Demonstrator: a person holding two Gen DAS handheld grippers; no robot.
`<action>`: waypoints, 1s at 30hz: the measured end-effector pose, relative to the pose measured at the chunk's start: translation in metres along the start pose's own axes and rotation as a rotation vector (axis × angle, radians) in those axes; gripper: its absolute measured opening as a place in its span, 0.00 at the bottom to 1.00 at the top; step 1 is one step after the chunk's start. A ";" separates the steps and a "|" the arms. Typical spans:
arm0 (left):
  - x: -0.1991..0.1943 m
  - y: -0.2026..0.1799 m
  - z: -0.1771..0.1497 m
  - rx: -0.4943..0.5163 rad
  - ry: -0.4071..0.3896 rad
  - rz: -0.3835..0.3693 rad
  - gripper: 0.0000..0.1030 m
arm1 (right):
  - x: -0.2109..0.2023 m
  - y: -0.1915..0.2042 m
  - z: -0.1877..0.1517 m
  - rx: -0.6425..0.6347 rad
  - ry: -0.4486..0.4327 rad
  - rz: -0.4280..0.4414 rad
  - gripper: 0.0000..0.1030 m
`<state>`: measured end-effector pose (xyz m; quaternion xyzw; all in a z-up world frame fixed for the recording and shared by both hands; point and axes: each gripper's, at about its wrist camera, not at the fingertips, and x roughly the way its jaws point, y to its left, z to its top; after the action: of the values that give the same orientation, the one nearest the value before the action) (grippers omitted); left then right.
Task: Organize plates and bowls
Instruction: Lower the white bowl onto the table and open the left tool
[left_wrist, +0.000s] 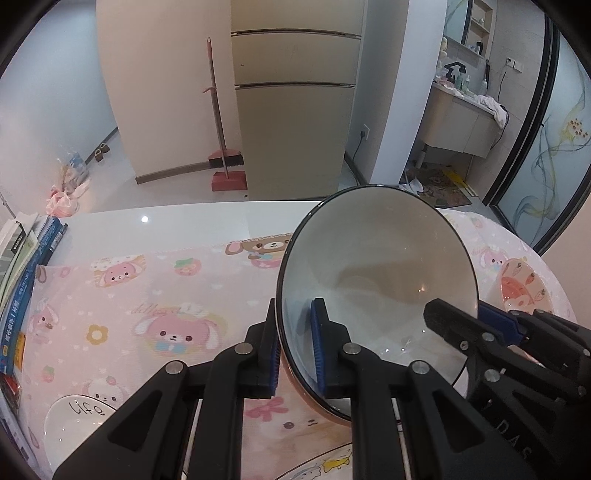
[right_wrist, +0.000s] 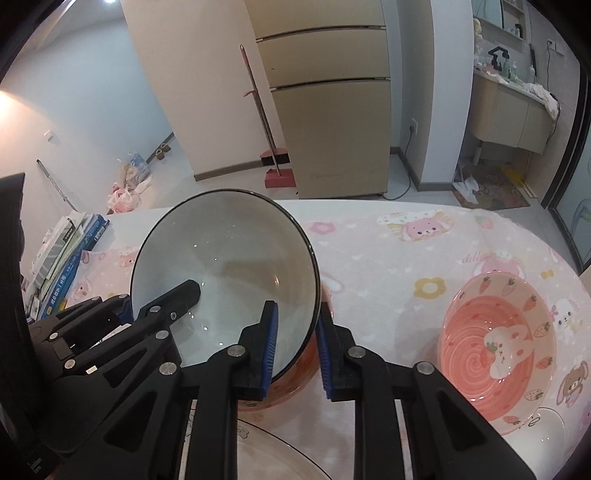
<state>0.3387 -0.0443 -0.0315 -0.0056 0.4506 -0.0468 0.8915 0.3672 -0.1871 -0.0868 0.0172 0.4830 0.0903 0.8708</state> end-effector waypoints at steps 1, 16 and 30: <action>0.000 0.001 0.000 -0.002 0.000 0.000 0.13 | -0.001 0.000 0.000 0.003 -0.003 0.005 0.13; 0.001 -0.005 -0.002 0.044 0.059 0.058 0.10 | -0.003 -0.002 0.000 0.006 0.055 -0.043 0.12; 0.002 -0.001 -0.002 0.048 0.054 0.060 0.07 | -0.001 -0.008 0.003 0.005 0.062 -0.039 0.11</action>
<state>0.3380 -0.0449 -0.0340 0.0309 0.4733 -0.0308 0.8798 0.3704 -0.1954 -0.0852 0.0069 0.5100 0.0725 0.8571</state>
